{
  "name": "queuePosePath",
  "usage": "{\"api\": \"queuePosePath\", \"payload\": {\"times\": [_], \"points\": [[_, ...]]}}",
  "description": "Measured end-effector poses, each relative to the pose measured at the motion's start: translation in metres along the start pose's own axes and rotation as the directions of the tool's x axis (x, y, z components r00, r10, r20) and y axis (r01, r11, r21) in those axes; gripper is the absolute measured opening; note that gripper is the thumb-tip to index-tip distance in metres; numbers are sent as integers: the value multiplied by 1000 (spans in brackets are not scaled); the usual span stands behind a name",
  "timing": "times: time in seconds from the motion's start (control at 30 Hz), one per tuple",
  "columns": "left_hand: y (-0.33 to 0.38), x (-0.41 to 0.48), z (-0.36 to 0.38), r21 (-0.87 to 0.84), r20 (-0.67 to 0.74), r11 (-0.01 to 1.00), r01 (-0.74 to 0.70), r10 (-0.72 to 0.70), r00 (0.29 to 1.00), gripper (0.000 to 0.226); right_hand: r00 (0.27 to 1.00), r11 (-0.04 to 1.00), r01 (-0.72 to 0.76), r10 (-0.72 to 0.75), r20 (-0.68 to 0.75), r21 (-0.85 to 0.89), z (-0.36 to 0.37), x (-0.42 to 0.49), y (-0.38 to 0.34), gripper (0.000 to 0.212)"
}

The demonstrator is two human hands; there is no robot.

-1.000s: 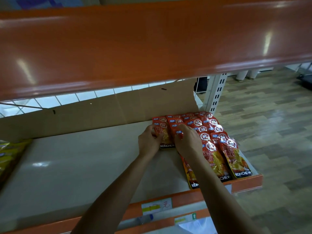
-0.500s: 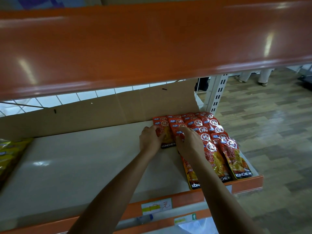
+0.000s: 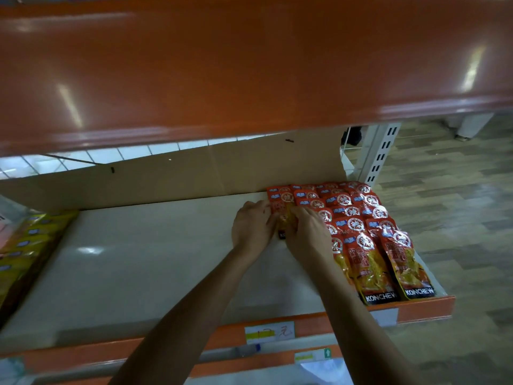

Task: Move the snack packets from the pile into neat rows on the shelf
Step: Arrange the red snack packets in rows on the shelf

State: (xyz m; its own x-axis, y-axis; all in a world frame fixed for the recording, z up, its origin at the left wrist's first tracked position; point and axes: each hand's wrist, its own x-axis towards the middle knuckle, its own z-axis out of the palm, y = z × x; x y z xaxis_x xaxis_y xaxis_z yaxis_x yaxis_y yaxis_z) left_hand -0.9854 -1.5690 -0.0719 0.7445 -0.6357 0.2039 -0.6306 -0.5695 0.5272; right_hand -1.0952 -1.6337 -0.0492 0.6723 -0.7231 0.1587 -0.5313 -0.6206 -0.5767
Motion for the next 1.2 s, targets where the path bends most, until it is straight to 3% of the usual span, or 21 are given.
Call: {"api": "queuePosePath", "payload": {"times": [0.07,0.17,0.5,0.77,0.93,1.2], "points": [[-11,-9,-11,35,-16,999,-33,33,999,39,1000,1000,22,-22,21,-9,10,-3,-13,26],[-34,-23,-31,66,-49,998,-17,20,999,41,993,997,75,-75,90,7,29,-10,-40,40],[-162,-89,-139,86,-209,981,176,-155,965,38,948,966,250,-258,187,65,109,-68,-174,44],[-278,-152,-234,115,-355,941,317,-260,898,37,883,913,389,-408,231,127,184,-129,-293,44],[-340,-196,-287,99,-390,904,416,-349,852,38,841,874,449,-483,244,184,232,-168,-362,28],[-419,-236,-339,39,-454,832,553,-479,752,45,723,807,557,-588,363,197,290,-200,-447,43]]}}
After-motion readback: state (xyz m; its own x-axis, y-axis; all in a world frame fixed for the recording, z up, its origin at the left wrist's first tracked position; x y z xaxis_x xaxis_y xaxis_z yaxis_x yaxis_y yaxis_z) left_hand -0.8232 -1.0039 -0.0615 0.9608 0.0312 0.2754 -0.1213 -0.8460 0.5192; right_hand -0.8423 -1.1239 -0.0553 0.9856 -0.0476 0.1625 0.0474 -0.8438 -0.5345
